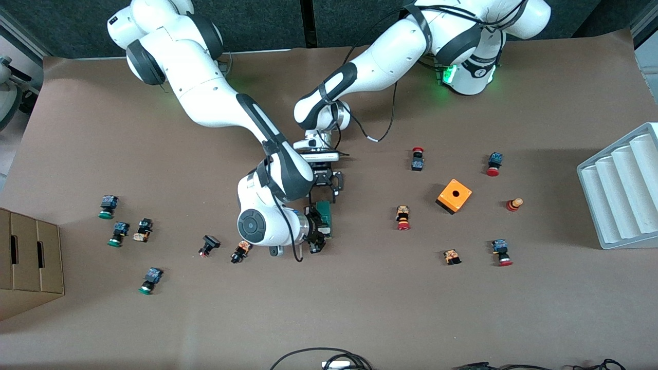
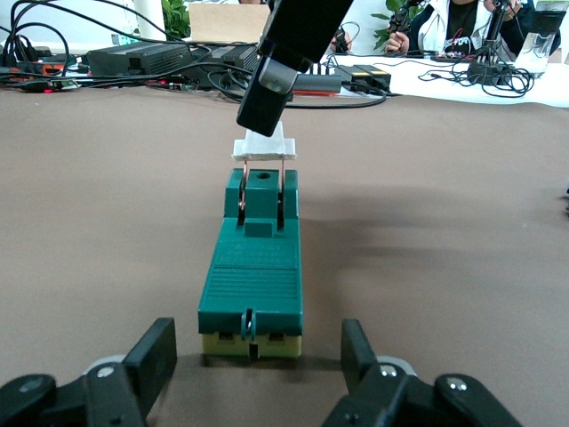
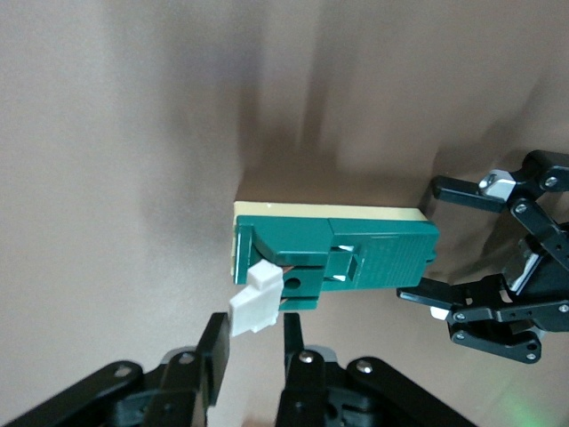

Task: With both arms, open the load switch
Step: 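Push the white lever down toward the switch base with the right gripper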

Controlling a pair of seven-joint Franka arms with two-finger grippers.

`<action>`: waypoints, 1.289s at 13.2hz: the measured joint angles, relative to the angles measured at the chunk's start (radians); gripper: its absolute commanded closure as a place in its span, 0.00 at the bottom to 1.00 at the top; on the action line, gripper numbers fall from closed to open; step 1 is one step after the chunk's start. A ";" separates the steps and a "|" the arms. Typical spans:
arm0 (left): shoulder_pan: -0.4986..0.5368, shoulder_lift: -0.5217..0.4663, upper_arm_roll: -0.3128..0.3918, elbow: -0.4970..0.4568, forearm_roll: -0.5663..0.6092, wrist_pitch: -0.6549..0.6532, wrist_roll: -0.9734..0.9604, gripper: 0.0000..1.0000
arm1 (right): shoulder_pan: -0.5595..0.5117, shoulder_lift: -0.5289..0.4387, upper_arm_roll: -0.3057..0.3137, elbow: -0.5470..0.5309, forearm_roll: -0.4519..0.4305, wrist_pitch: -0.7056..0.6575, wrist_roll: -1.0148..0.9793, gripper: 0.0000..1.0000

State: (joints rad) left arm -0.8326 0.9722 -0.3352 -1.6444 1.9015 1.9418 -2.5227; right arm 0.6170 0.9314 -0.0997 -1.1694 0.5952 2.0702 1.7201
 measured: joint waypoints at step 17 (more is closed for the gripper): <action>-0.001 0.003 0.000 0.000 0.001 -0.010 0.000 0.20 | -0.006 0.001 0.000 -0.008 0.000 0.001 -0.012 0.71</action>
State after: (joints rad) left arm -0.8331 0.9748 -0.3352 -1.6444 1.9030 1.9314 -2.5227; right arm 0.6111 0.9320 -0.0998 -1.1775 0.5952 2.0710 1.7081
